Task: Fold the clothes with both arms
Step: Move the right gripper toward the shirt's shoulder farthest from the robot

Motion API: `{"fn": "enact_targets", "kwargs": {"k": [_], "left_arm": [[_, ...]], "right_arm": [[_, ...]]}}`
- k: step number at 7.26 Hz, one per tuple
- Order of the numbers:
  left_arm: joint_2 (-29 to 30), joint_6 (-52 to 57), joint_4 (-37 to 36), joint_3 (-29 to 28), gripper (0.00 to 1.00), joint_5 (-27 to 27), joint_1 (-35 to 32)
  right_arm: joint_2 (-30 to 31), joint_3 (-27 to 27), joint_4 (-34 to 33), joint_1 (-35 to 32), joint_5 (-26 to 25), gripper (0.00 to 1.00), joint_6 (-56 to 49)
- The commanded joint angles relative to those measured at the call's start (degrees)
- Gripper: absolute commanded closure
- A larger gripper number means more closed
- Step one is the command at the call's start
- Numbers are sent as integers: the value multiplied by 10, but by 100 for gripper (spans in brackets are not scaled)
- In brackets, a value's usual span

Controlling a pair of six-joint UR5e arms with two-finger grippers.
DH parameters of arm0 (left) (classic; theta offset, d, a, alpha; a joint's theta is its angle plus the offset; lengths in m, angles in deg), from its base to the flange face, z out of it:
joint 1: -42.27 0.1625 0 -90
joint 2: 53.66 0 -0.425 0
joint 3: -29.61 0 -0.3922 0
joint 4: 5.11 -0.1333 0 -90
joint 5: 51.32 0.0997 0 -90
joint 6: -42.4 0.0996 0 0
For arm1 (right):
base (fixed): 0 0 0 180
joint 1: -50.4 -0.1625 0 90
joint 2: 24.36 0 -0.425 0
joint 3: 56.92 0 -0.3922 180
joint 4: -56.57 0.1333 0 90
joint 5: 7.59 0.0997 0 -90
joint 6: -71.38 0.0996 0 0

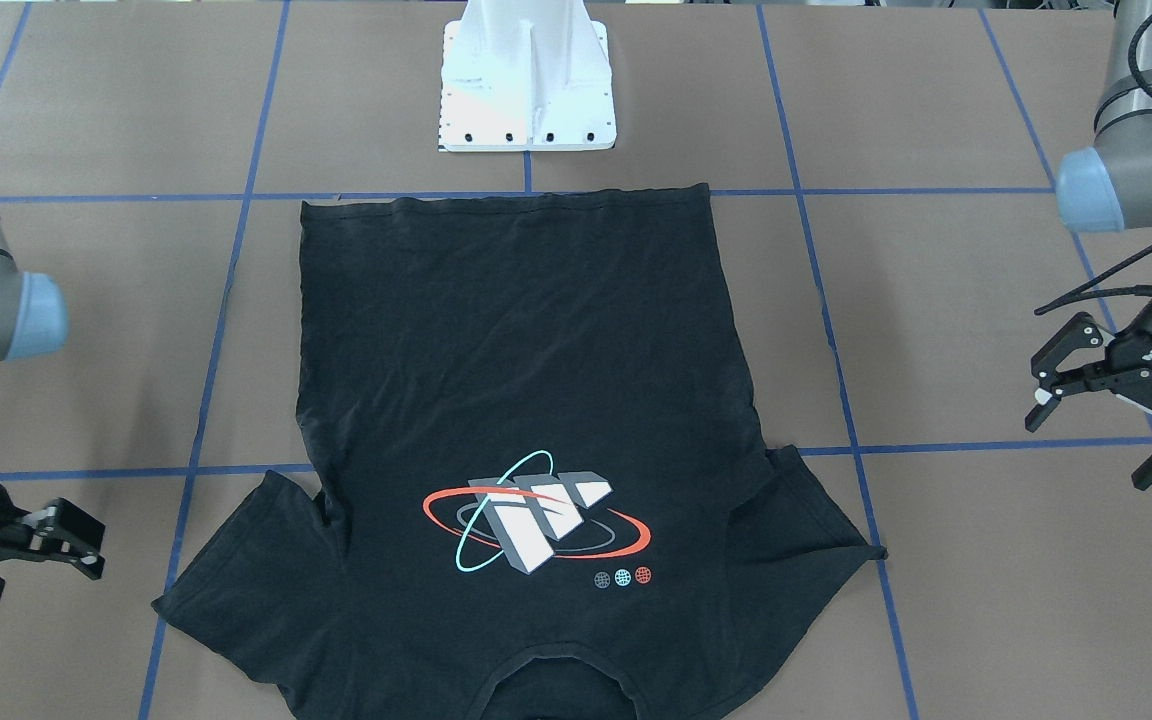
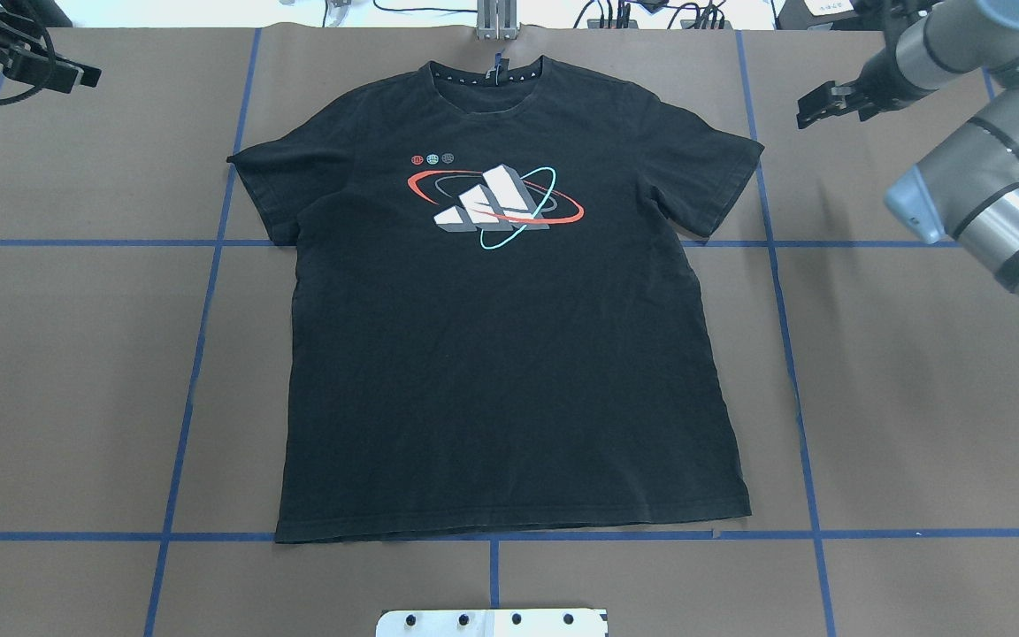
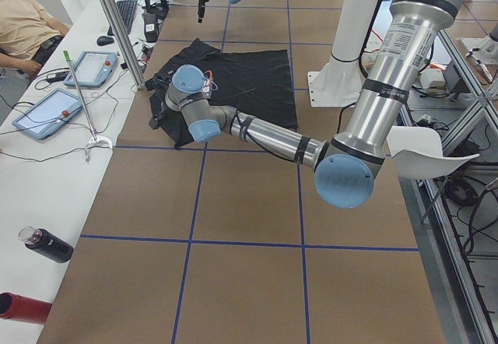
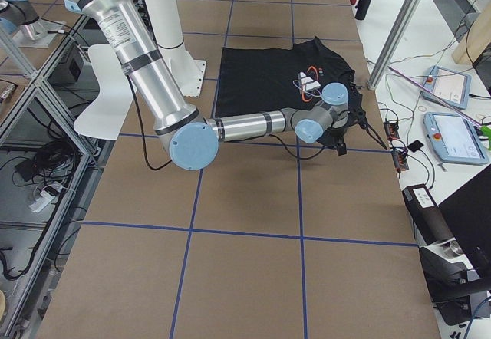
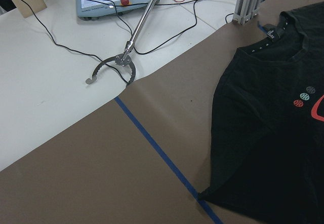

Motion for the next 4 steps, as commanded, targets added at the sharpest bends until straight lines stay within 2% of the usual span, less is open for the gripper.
{"fn": "enact_targets", "kwargs": {"k": [1,3,4], "left_arm": [[-1,-9,13,-3,0,0,6],[-1,-8,14,-4,0,1,6],[-1,-8,14,-4,0,1,6]], "right_arm": [[-27,39,36,39,-31,2,26],[-59,82,38,58,-54,10,27],[-59,86,37,63,-65,18,27]]}}
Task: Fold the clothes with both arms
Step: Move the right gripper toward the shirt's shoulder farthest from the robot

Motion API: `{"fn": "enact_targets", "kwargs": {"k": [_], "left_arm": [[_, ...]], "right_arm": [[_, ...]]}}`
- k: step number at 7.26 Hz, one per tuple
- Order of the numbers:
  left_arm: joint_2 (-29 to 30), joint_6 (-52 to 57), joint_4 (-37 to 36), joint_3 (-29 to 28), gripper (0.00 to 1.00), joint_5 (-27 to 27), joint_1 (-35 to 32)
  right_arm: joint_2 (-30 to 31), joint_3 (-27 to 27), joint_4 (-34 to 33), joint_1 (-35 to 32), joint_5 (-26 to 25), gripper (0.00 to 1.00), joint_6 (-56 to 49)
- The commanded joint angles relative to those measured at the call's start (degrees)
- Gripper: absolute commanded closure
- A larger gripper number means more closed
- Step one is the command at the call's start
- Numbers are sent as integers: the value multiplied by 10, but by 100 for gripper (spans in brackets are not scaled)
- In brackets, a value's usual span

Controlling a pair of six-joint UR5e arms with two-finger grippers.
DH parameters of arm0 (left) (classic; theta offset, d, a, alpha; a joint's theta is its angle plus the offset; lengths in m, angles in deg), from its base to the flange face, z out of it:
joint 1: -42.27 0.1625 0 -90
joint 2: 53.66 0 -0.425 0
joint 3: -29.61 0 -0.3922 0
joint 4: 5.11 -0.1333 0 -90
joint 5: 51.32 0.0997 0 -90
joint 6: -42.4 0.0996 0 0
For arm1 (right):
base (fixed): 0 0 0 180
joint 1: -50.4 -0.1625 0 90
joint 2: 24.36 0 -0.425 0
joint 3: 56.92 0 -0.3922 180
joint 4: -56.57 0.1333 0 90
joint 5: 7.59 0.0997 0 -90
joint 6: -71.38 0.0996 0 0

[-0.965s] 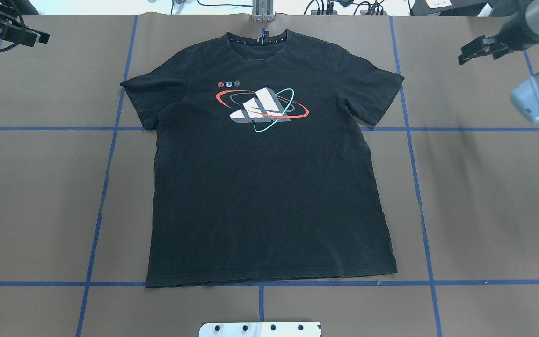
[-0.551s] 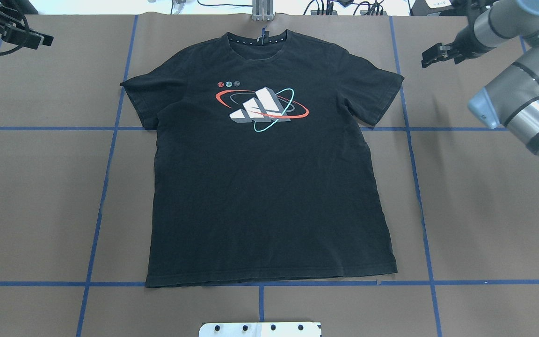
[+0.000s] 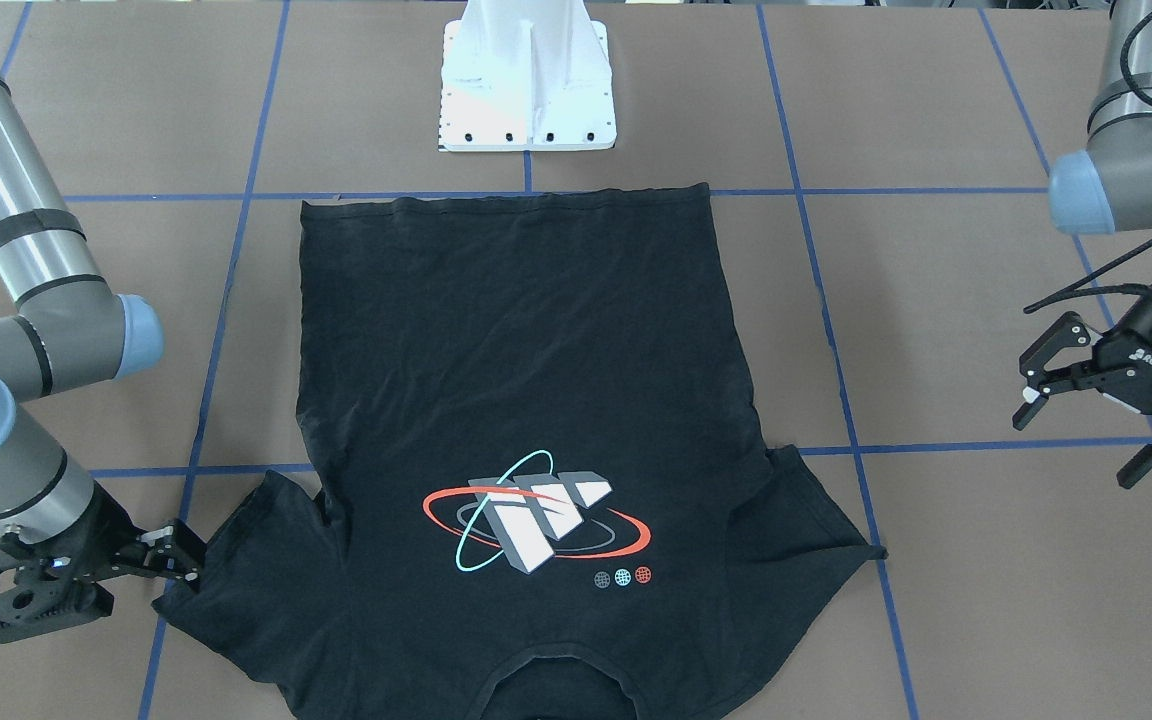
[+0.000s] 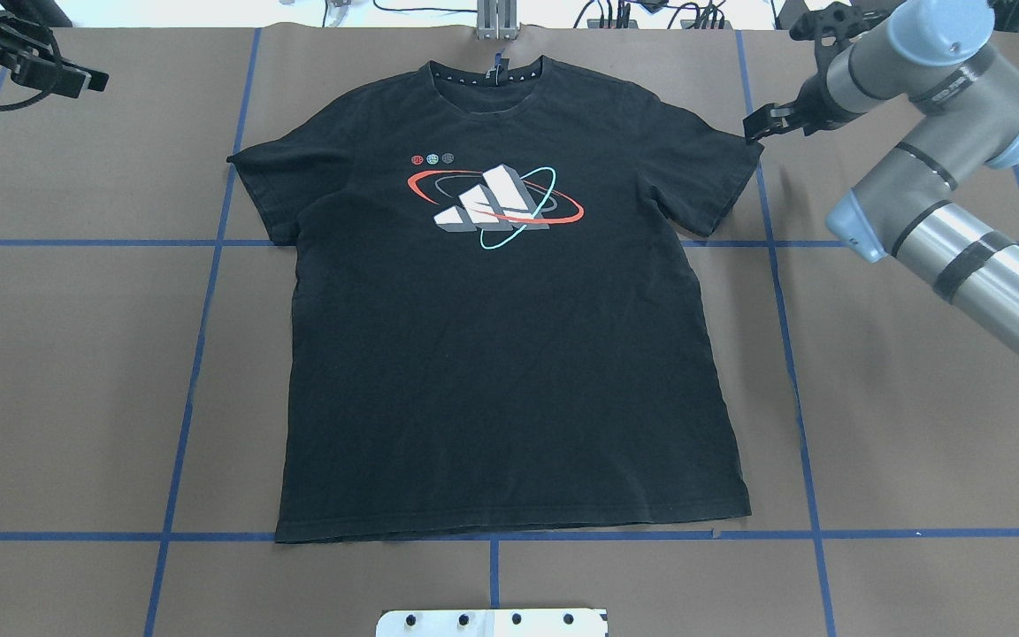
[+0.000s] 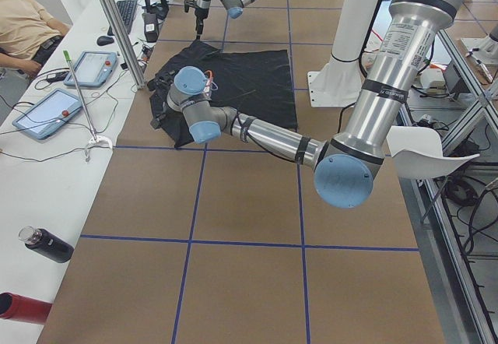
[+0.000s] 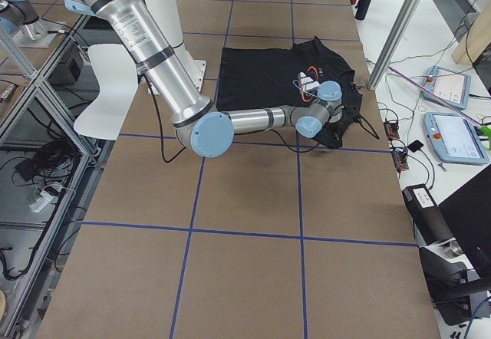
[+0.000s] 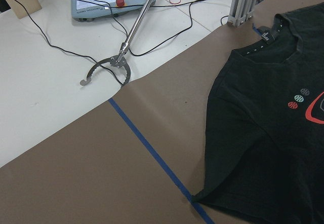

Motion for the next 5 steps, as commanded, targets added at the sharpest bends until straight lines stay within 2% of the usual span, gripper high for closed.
{"fn": "enact_targets", "kwargs": {"k": [1,2,4,5], "left_arm": [[0,0,0,-1,0,1,0],[0,0,0,-1,0,12,0],[-1,-2,0,-3,0,27,6],[-1,-4,0,-2,0,27,6]], "right_arm": [[-7,21,1,12,-24,26,0],[-6,25,1,13,-24,35,0],[-6,26,1,17,-30,45,0],[-6,26,1,17,-30,60,0]]}}
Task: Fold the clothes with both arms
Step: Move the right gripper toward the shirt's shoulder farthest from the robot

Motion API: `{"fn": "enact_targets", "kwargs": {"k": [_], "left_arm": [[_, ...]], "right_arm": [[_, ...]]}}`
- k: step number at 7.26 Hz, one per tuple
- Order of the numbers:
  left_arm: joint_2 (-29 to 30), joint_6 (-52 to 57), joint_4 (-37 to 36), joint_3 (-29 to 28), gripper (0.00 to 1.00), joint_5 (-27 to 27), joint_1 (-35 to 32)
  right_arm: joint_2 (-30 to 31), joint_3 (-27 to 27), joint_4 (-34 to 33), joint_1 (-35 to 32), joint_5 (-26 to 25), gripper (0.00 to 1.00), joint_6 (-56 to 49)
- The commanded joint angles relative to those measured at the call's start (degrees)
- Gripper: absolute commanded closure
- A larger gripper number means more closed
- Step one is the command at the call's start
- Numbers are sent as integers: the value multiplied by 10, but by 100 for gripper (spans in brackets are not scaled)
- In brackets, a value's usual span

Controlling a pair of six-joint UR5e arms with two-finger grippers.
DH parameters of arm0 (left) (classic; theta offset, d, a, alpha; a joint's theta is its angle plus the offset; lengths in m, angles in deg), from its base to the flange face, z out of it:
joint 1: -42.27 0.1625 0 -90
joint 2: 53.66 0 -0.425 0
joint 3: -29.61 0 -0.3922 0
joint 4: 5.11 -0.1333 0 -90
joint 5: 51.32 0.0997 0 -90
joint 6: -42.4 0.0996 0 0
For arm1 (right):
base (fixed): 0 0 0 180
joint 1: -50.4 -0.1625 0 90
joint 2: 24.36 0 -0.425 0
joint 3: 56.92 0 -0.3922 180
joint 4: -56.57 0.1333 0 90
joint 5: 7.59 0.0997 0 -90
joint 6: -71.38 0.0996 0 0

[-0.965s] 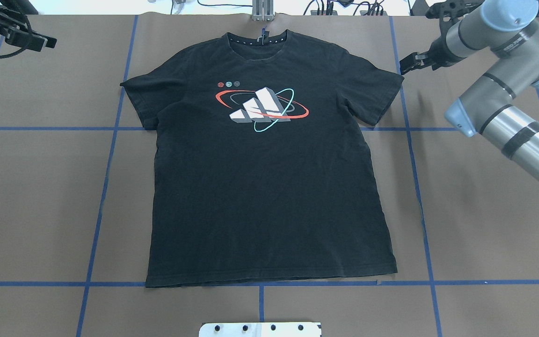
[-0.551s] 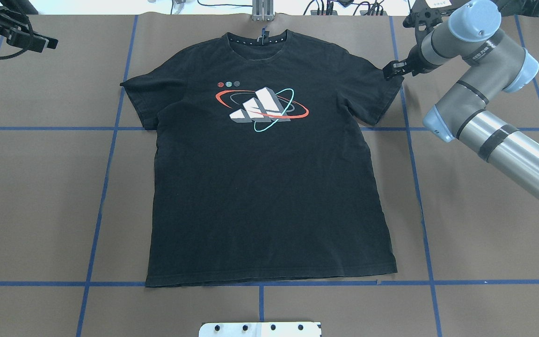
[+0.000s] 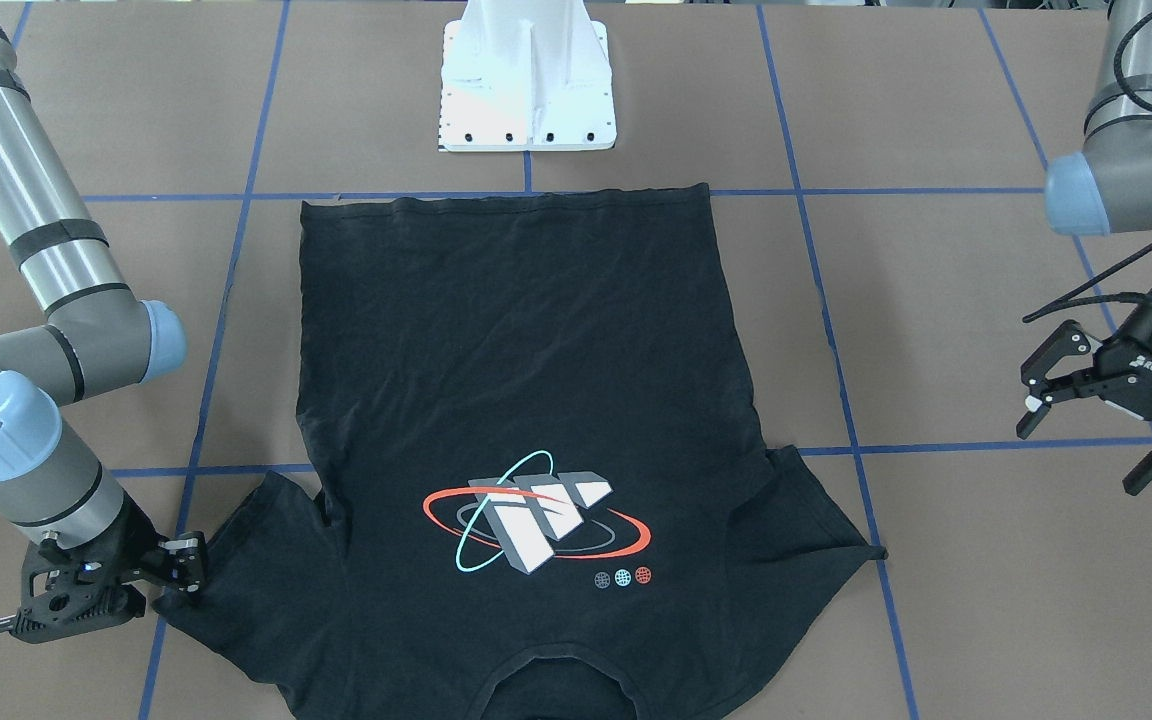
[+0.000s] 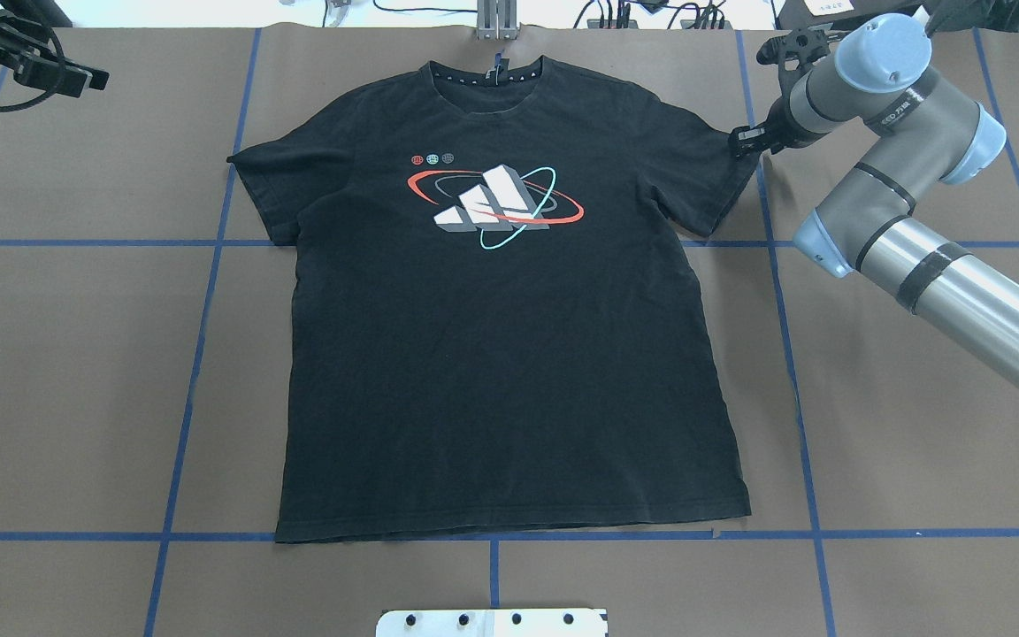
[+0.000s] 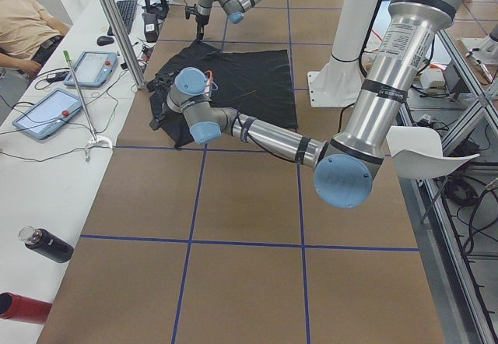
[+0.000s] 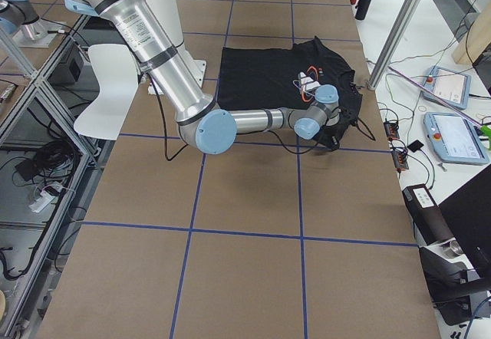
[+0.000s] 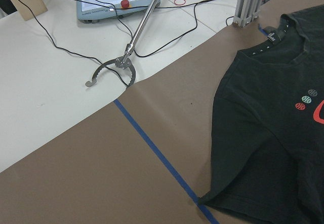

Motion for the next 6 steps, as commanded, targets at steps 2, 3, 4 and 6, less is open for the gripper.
{"fn": "enact_targets", "kwargs": {"k": [2,3,4,6], "left_arm": [[0,-3,0,0,0,2,1],[0,-3,0,0,0,2,1],[0,-3,0,0,0,3,1],[-1,-3,0,-1,0,2,1]], "right_arm": [[0,-1,0,1,-2,100,0],[1,-3,0,0,-2,100,0],[4,-17,0,-3,-3,100,2],[1,-79,-24,2,-3,100,93]]}}
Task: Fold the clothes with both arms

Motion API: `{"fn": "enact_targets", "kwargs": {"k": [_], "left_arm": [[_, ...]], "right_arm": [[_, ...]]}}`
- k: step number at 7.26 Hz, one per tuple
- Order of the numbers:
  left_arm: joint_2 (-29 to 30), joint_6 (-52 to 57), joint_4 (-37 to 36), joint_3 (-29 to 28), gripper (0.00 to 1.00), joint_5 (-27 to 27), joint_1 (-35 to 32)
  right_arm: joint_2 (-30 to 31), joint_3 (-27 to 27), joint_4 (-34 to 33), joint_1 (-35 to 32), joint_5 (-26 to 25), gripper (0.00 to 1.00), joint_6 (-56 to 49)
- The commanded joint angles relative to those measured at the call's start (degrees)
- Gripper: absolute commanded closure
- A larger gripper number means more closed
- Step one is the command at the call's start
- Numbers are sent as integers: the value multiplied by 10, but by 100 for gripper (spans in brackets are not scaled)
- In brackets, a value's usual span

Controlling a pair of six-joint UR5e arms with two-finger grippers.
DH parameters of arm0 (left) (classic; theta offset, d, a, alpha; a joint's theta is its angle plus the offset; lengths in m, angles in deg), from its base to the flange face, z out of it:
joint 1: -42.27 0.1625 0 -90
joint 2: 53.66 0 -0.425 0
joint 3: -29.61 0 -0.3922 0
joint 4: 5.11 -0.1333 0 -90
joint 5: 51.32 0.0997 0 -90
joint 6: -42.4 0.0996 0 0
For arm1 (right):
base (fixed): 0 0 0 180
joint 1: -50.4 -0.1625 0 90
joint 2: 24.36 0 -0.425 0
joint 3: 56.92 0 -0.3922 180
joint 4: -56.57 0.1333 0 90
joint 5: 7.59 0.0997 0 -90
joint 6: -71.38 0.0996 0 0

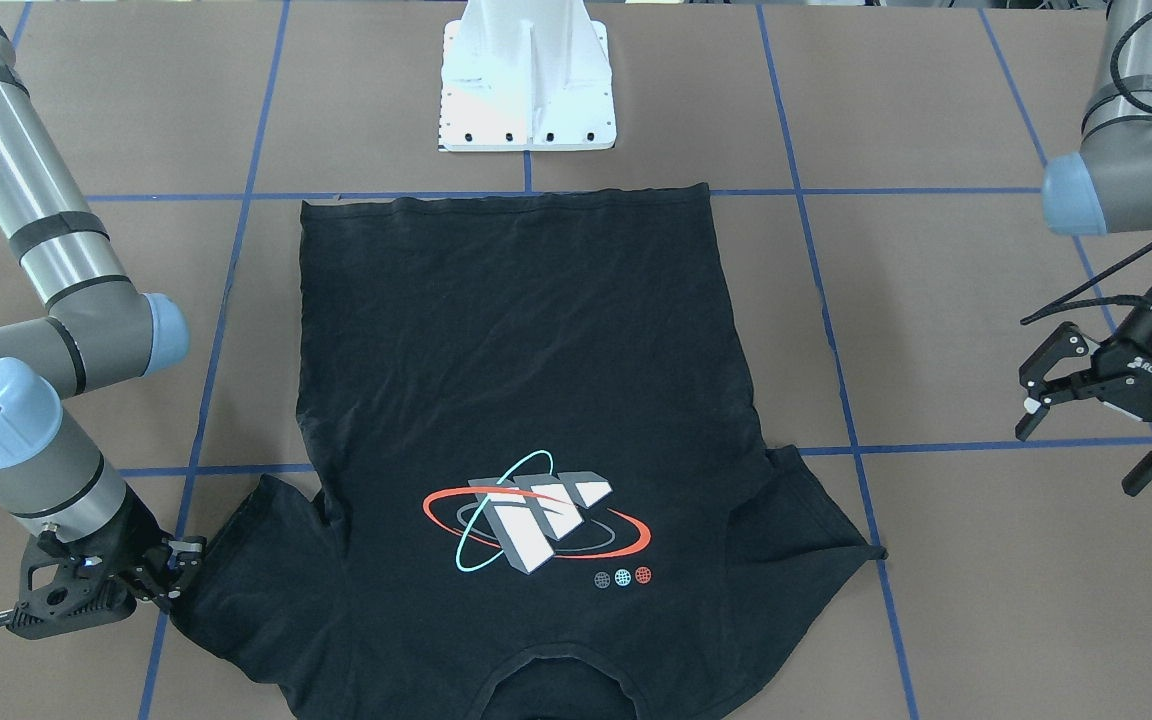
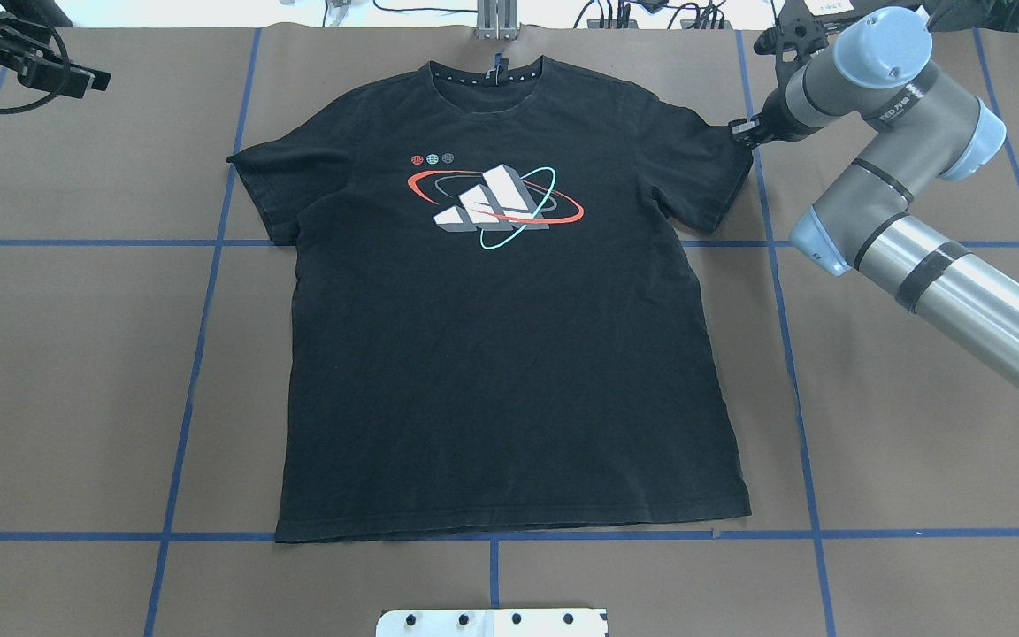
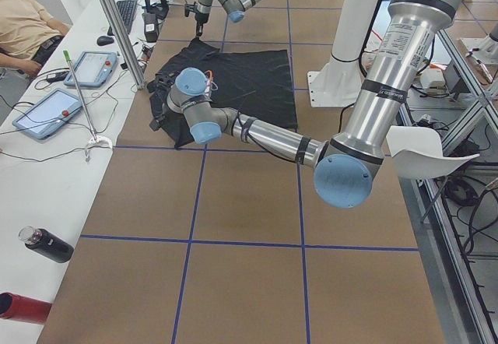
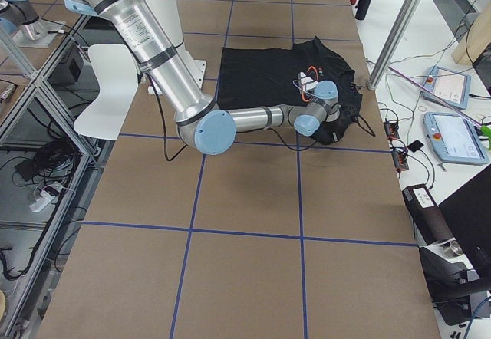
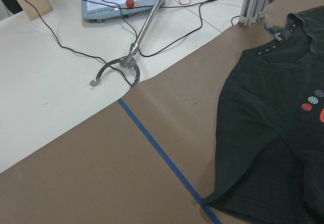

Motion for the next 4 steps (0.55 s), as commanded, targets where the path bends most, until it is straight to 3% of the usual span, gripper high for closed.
{"fn": "enact_targets", "kwargs": {"k": [1,3,4], "left_arm": [[0,0,0,-1,0,-1,0],[1,0,0,-1,0,0,1],[1,0,0,-1,0,0,1]], "right_arm": [[-19,-59,-43,21,-12,100,110],[-97,-58,-125,92,-119,100,236],[-115,-55,-138,114,-141,100,271]]}}
